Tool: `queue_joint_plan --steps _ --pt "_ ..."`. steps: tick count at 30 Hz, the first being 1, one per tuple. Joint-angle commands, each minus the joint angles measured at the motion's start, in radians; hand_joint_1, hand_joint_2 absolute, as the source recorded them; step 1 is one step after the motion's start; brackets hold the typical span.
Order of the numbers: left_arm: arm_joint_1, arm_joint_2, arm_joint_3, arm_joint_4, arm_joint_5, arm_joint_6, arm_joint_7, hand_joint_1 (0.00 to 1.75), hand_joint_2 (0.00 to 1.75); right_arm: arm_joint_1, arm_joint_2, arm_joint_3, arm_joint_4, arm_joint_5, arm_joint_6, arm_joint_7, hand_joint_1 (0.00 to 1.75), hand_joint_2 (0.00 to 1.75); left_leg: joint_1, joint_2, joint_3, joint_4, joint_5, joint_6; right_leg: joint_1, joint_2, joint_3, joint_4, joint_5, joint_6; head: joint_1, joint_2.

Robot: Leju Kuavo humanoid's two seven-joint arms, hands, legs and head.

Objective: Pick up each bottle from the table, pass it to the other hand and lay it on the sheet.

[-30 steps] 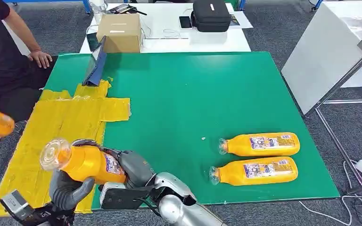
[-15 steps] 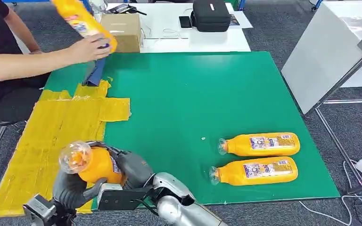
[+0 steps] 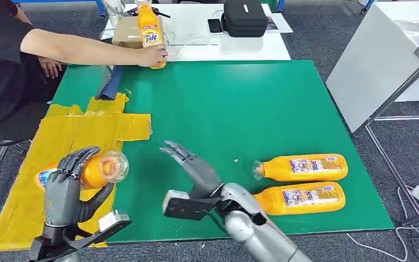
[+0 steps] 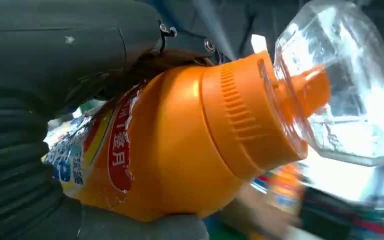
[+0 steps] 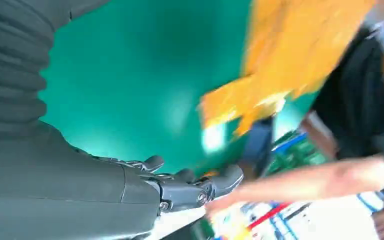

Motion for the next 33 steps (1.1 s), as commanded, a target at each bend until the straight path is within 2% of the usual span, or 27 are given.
queue_joint_plan --steps 1,2,3,4,6,8,9,10,13,16,19,23,26,30,33 --pt "-0.05 0.156 -0.126 0.318 -0.223 -0.031 0.271 1.75 1.75 0.049 -0.352 -0.157 -0.291 -0.071 0.103 -0.002 0.0 1.75 0.0 -0.009 0.007 -0.003 -0.001 -0.001 -0.001 -0.007 0.01 -0.002 -0.004 -0.002 0.0 0.0" --pt "-0.082 0.207 -0.219 0.375 -0.223 -0.054 0.365 1.75 1.75 0.051 -0.376 -0.164 -0.304 -0.081 0.115 -0.005 0.0 1.75 0.0 -0.008 0.009 -0.003 -0.002 -0.001 0.0 -0.006 0.011 -0.002 -0.005 -0.003 0.0 0.0" --pt "-0.098 0.222 -0.261 0.416 -0.223 -0.067 0.405 1.75 1.75 0.048 -0.394 -0.163 -0.311 -0.086 0.13 -0.004 0.0 1.75 -0.001 -0.007 0.005 -0.002 -0.001 0.0 -0.001 -0.006 0.006 -0.001 -0.003 -0.001 0.0 0.0" --pt "-0.113 0.226 -0.282 0.463 -0.223 -0.088 0.415 1.75 1.75 0.046 -0.414 -0.166 -0.319 -0.092 0.142 -0.003 0.0 1.75 -0.001 -0.01 0.007 -0.003 -0.001 0.0 -0.001 -0.007 0.009 -0.001 -0.004 -0.002 0.0 0.0" --pt "-0.124 0.185 -0.244 0.552 -0.223 -0.124 0.356 1.75 1.75 0.044 -0.463 -0.174 -0.341 -0.119 0.169 0.002 0.0 1.75 -0.001 -0.007 0.007 -0.003 -0.002 0.0 -0.001 -0.005 0.008 -0.001 -0.004 -0.002 0.0 0.0" --pt "-0.135 0.187 -0.221 0.619 -0.133 -0.207 0.265 1.75 1.75 0.041 -0.499 -0.187 -0.352 -0.15 0.197 -0.004 0.0 1.75 -0.001 -0.006 0.008 -0.002 -0.002 0.0 -0.001 -0.003 0.008 -0.001 -0.004 -0.002 -0.001 0.0" --pt "-0.147 0.204 -0.234 0.665 -0.085 -0.239 0.198 0.0 1.75 0.035 -0.528 -0.188 -0.357 -0.173 0.224 -0.005 0.0 1.75 -0.001 -0.003 0.004 -0.002 -0.002 0.001 0.0 -0.001 0.004 -0.001 -0.002 -0.001 -0.001 0.0" --pt "-0.149 0.216 -0.232 0.683 -0.065 -0.244 0.181 0.0 0.0 0.03 -0.551 -0.194 -0.361 -0.187 0.239 -0.007 0.0 1.75 -0.001 -0.004 0.007 -0.002 -0.003 0.001 0.0 -0.002 0.007 -0.001 -0.003 -0.002 -0.001 0.0" --pt "-0.131 0.212 -0.204 0.666 0.078 -0.23 0.094 0.0 0.0 0.103 -0.655 -0.23 -0.428 -0.218 0.267 -0.015 0.0 1.75 -0.001 -0.001 0.006 -0.001 -0.003 0.001 -0.001 0.001 0.005 -0.001 -0.002 -0.001 -0.001 0.0" --pt "-0.091 0.217 -0.177 0.581 0.176 -0.28 0.054 0.0 0.0 0.26 -0.732 -0.293 -0.533 -0.182 0.248 -0.032 0.0 1.75 0.0 -0.008 0.009 -0.001 -0.004 0.001 0.0 -0.005 0.011 -0.001 -0.005 -0.002 -0.001 0.0" --pt "-0.061 0.215 -0.147 0.523 0.259 -0.314 0.016 0.0 0.0 0.396 -0.767 -0.361 -0.621 -0.144 0.222 -0.043 0.0 1.75 0.0 -0.009 0.01 -0.001 -0.006 0.003 0.0 -0.006 0.012 -0.001 -0.007 0.0 0.0 0.0" --pt "-0.005 0.18 -0.058 0.398 0.517 -0.403 -0.132 0.0 0.0 0.561 -0.8 -0.459 -0.721 -0.101 0.222 -0.045 0.0 1.75 -0.001 -0.009 0.012 0.0 -0.009 0.003 0.0 -0.007 0.016 0.0 -0.01 0.002 -0.001 0.0" --pt "0.026 0.136 0.019 0.285 0.655 -0.49 -0.215 0.0 0.0 0.621 -0.803 -0.488 -0.738 -0.072 0.221 -0.034 0.0 1.75 0.0 -0.007 0.012 0.001 -0.011 0.004 0.0 -0.005 0.015 0.001 -0.01 0.002 -0.001 0.0" --pt "0.027 0.125 0.032 0.261 0.663 -0.513 -0.212 0.0 0.0 0.617 -0.803 -0.487 -0.732 -0.069 0.219 -0.036 0.0 1.75 0.0 -0.005 0.01 0.0 -0.01 0.003 0.0 -0.005 0.012 0.0 -0.009 0.002 -0.001 0.0" --pt "0.031 0.06 0.125 0.171 0.876 -0.636 -0.314 0.0 0.0 0.624 -0.801 -0.483 -0.716 -0.031 0.209 -0.01 0.0 1.75 0.0 -0.004 0.013 0.0 -0.011 0.003 0.0 -0.003 0.014 0.0 -0.01 0.0 -0.001 0.0"
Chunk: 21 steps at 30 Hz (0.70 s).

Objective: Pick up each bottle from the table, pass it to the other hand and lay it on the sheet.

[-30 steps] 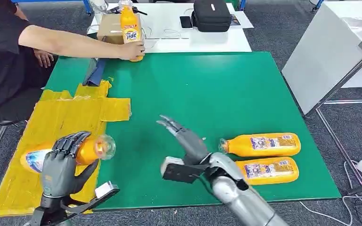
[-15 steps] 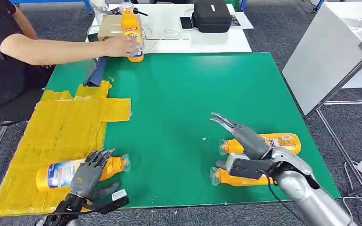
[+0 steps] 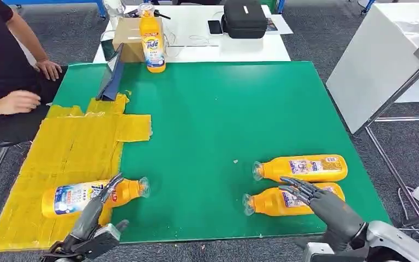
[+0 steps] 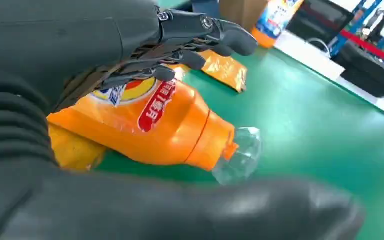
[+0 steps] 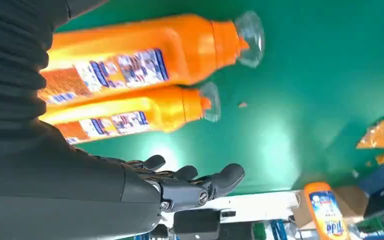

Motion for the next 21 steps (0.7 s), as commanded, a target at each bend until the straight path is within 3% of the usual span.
queue_joint_plan --steps 1,4,7,21 --pt "0.042 -0.132 0.205 -0.204 0.314 -0.23 -0.108 0.0 0.0 0.052 0.026 -0.035 0.003 0.052 -0.013 0.03 0.0 1.75 0.002 0.001 0.002 0.001 -0.002 -0.001 0.001 0.002 0.002 0.0 -0.001 -0.002 0.0 0.0" --pt "0.05 -0.149 0.243 -0.276 0.439 -0.37 -0.11 0.0 0.0 -0.11 0.111 0.001 0.197 0.094 -0.001 0.039 0.0 1.75 0.002 0.002 0.004 0.0 -0.003 -0.002 0.002 0.005 0.004 -0.001 -0.001 -0.002 0.0 0.0" --pt "0.058 -0.159 0.236 -0.302 0.433 -0.387 -0.11 0.0 0.0 -0.181 0.15 0.014 0.302 0.124 -0.009 0.042 0.0 1.75 0.003 0.007 0.006 -0.002 -0.002 -0.002 0.003 0.009 0.005 -0.004 0.002 -0.003 0.0 0.0" --pt "0.017 -0.117 0.172 -0.28 0.461 -0.381 -0.1 0.0 0.0 -0.244 0.174 0.05 0.469 0.132 0.003 0.047 0.0 1.75 0.002 0.004 0.002 -0.001 0.0 0.0 0.002 0.004 0.003 -0.002 0.001 -0.001 0.0 0.0"
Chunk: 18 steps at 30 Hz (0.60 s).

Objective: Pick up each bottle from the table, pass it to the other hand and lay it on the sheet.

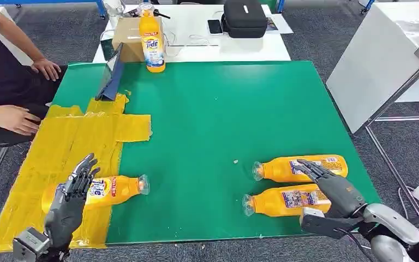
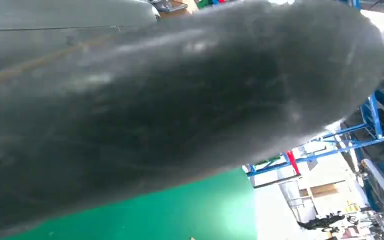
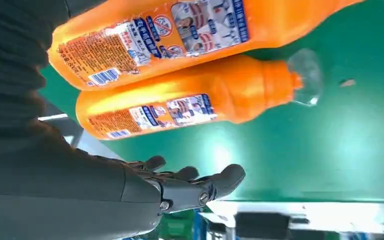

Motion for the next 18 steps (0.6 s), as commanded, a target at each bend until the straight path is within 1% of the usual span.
queue_joint_plan --steps 1,3,4,6,8,9,10,11,12,13,14,16,17,18 --pt "-0.032 0.011 -0.007 0.017 0.015 0.007 0.01 0.0 0.0 -0.068 0.069 0.063 0.171 -0.001 0.011 0.0 0.0 1.75 0.002 0.001 0.006 -0.002 -0.002 -0.002 0.002 0.003 0.006 -0.002 -0.001 -0.003 0.0 0.0" --pt "-0.032 0.011 -0.007 0.017 0.015 0.007 0.01 0.0 0.0 -0.068 0.069 0.063 0.171 -0.001 0.011 0.0 0.0 1.75 0.001 0.001 0.003 -0.001 -0.001 -0.001 0.001 0.002 0.003 -0.002 0.0 -0.002 0.0 0.0" --pt "-0.032 0.011 -0.007 0.017 0.015 0.007 0.01 0.0 0.0 -0.068 0.069 0.063 0.171 -0.001 0.011 0.0 0.0 1.75 0.002 0.001 0.006 -0.001 -0.002 -0.002 0.002 0.004 0.006 -0.002 -0.001 -0.003 0.0 0.0" --pt "-0.032 0.011 -0.007 0.017 0.015 0.007 0.01 0.0 0.0 -0.068 0.069 0.063 0.171 -0.001 0.011 0.0 0.0 1.75 0.001 0.001 0.003 -0.001 -0.001 -0.001 0.001 0.003 0.003 -0.002 0.0 -0.002 0.0 0.0" --pt "-0.033 0.014 -0.003 0.024 0.028 0.007 0.013 0.0 0.0 -0.054 0.047 0.072 0.143 -0.017 0.025 -0.003 0.0 1.75 0.001 0.001 0.004 -0.001 -0.001 -0.002 0.001 0.003 0.004 -0.001 -0.001 -0.003 0.0 0.0" --pt "-0.032 0.013 0.004 0.026 0.034 0.007 0.014 0.0 0.0 -0.034 0.031 0.074 0.121 -0.024 0.029 -0.006 0.0 1.75 0.001 0.001 0.002 -0.001 -0.001 -0.001 0.001 0.002 0.002 -0.001 0.0 -0.002 0.0 0.0" --pt "-0.029 0.013 0.008 0.027 0.036 0.006 0.014 0.0 0.0 -0.008 0.013 0.072 0.093 -0.028 0.028 -0.007 0.0 1.75 0.001 0.0 0.005 -0.001 -0.002 -0.002 0.001 0.003 0.005 -0.001 -0.002 -0.003 0.0 0.0" --pt "-0.027 0.013 0.012 0.027 0.037 0.006 0.014 0.0 0.0 0.015 0.0 0.068 0.07 -0.029 0.026 -0.005 0.0 1.75 0.001 -0.001 0.003 -0.001 -0.001 -0.002 0.001 0.001 0.003 -0.001 -0.002 -0.002 0.0 0.0" --pt "-0.022 0.009 0.019 0.028 0.039 0.003 0.013 0.0 0.0 0.046 -0.012 0.067 0.041 -0.023 0.028 0.001 0.0 1.75 0.001 -0.001 0.005 -0.001 -0.002 -0.002 0.001 0.001 0.005 -0.001 -0.003 -0.003 0.0 0.0" --pt "-0.02 0.008 0.025 0.03 0.04 0.002 0.011 0.0 0.0 0.06 -0.021 0.069 0.029 -0.022 0.03 0.004 0.0 1.75 0.001 -0.002 0.003 -0.001 -0.002 -0.002 0.001 0.0 0.004 -0.001 -0.002 -0.003 0.0 0.0" --pt "-0.018 0.007 0.032 0.03 0.041 -0.002 0.009 0.0 0.0 0.074 -0.029 0.074 0.017 -0.017 0.029 0.011 0.0 1.75 0.001 -0.002 0.005 -0.001 -0.003 -0.002 0.001 0.0 0.005 0.0 -0.003 -0.003 0.0 0.0" --pt "-0.016 0.006 0.042 0.029 0.043 -0.008 0.008 0.0 0.0 0.092 -0.039 0.08 0.004 -0.005 0.018 0.022 0.0 1.75 0.001 -0.003 0.002 -0.001 -0.001 -0.001 0.001 0.0 0.003 -0.001 -0.002 -0.002 0.0 0.0" --pt "-0.013 0.004 0.049 0.025 0.046 -0.012 0.008 0.0 0.0 0.112 -0.046 0.077 -0.007 0.007 0.0 0.032 0.0 1.75 0.001 -0.002 0.005 -0.001 -0.003 -0.002 0.001 0.001 0.005 -0.001 -0.003 -0.003 0.0 0.0" --pt "-0.009 0.001 0.055 0.022 0.047 -0.014 0.007 0.0 0.0 0.126 -0.055 0.075 -0.019 0.013 -0.011 0.04 0.0 1.75 0.001 -0.002 0.001 -0.001 -0.001 -0.001 0.001 0.001 0.002 -0.001 -0.002 -0.002 0.0 0.0"
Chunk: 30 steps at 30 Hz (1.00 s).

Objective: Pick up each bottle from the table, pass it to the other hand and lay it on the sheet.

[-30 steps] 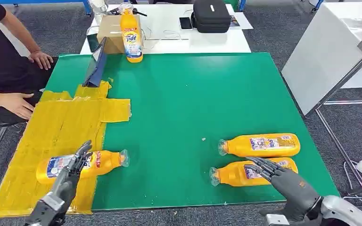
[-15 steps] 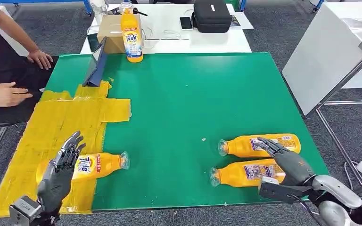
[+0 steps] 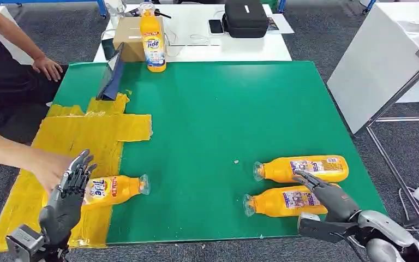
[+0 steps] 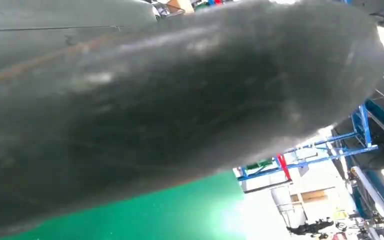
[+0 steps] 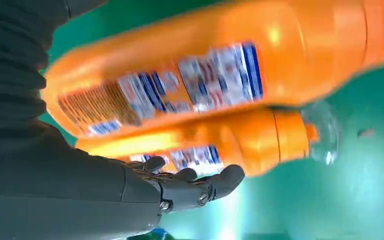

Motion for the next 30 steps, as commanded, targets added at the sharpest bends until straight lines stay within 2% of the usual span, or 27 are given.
queue_joint_plan --steps 1,5,10,15,20,22,30 --pt "0.003 -0.002 0.056 0.021 0.006 -0.02 0.001 0.0 0.0 0.106 -0.05 0.027 -0.084 0.031 -0.034 0.043 0.0 1.75 0.001 0.001 0.006 -0.001 -0.003 -0.002 0.001 0.003 0.006 -0.001 -0.003 -0.003 0.0 0.0" --pt "0.01 -0.002 0.073 0.018 0.013 -0.031 0.0 0.0 0.0 0.142 -0.084 0.004 -0.11 0.027 -0.045 0.062 0.0 1.75 0.0 0.0 0.002 0.0 -0.002 -0.001 0.0 0.001 0.001 0.0 -0.001 -0.001 0.0 0.0" --pt "0.008 -0.006 0.082 0.02 0.018 -0.041 0.0 0.0 0.0 0.15 -0.099 -0.011 -0.12 0.022 -0.046 0.071 0.0 1.75 0.001 0.001 0.005 0.0 -0.004 -0.002 0.001 0.003 0.004 0.0 -0.003 -0.003 0.0 0.0" --pt "0.013 -0.007 0.088 0.016 0.019 -0.049 0.001 0.0 0.0 0.144 -0.086 -0.031 -0.109 0.04 -0.053 0.082 0.0 1.75 0.001 0.001 0.002 -0.001 -0.002 -0.001 0.001 0.002 0.002 -0.001 -0.001 -0.002 0.0 0.0" --pt "0.013 -0.007 0.088 0.016 0.019 -0.049 0.001 0.0 0.0 0.144 -0.086 -0.031 -0.109 0.04 -0.053 0.082 0.0 1.75 0.001 0.002 0.007 -0.001 -0.004 -0.003 0.001 0.004 0.006 -0.001 -0.003 -0.004 0.0 0.0" --pt "0.013 -0.007 0.088 0.016 0.019 -0.049 0.001 0.0 0.0 0.144 -0.086 -0.031 -0.109 0.04 -0.053 0.082 0.0 1.75 0.001 0.001 0.004 -0.001 -0.003 -0.002 0.001 0.003 0.003 -0.001 -0.001 -0.002 0.0 0.0" --pt "0.022 -0.016 0.091 0.003 0.024 -0.073 0.008 0.0 0.0 0.041 0.028 -0.03 0.028 0.18 -0.1 0.09 0.0 1.75 0.002 0.004 0.007 -0.002 -0.003 -0.002 0.002 0.006 0.006 -0.003 -0.001 -0.003 0.0 0.0"
